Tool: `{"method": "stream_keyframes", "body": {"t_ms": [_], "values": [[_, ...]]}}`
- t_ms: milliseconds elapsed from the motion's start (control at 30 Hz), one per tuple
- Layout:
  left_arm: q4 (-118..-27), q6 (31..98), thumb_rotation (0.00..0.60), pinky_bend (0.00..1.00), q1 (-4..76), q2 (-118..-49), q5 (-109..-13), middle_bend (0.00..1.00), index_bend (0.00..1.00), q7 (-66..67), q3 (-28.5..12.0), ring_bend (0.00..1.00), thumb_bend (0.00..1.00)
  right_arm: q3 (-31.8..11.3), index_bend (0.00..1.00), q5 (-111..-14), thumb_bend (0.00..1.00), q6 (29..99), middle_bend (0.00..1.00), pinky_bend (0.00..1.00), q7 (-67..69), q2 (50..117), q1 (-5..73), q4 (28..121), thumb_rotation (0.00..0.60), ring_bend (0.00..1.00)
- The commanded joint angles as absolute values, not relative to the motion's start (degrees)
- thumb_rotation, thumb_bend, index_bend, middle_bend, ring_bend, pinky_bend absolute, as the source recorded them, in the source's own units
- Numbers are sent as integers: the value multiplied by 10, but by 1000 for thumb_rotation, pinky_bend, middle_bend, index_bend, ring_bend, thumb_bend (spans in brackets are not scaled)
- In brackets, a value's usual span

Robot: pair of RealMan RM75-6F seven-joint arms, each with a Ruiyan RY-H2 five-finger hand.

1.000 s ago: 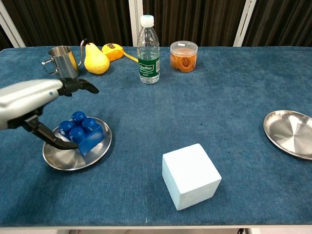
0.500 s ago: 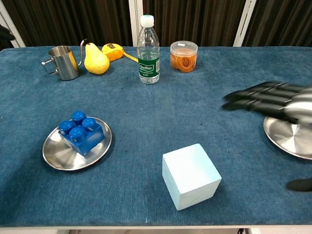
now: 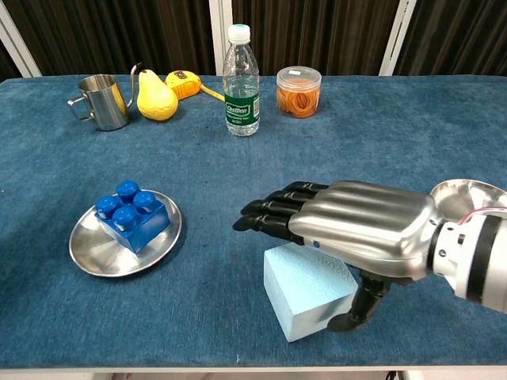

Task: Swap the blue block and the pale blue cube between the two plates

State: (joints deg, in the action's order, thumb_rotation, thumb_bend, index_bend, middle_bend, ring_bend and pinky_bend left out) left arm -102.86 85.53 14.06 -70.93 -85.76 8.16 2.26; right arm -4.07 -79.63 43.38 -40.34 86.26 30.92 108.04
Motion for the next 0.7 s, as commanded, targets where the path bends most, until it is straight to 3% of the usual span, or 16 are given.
{"method": "stream_keyframes", "body": {"t_ms": [33,133,233,500,700], "values": [[-1028,853,600,156,139,-709,-858,59,137,79,20,1,0,-37,582,-787,386,438,540,451,-405,862,318,1081,600,559],[-1027,850,600,156,137,-710,-860,59,137,78,17,1,0,-31,717,-805,442,463,649,561,-389,858,315,1078,600,669],[-1027,849,600,156,134,-709,-864,59,137,78,14,1,0,-29,758,-832,449,499,682,590,-366,846,307,1077,600,699],[-1026,876,600,153,111,-680,-881,59,137,83,15,0,0,-55,756,-848,450,600,683,591,-314,755,276,1058,600,700],[-999,877,600,150,97,-678,-878,59,137,44,16,0,0,-57,738,-792,450,607,683,587,-254,711,255,982,600,698]]}}
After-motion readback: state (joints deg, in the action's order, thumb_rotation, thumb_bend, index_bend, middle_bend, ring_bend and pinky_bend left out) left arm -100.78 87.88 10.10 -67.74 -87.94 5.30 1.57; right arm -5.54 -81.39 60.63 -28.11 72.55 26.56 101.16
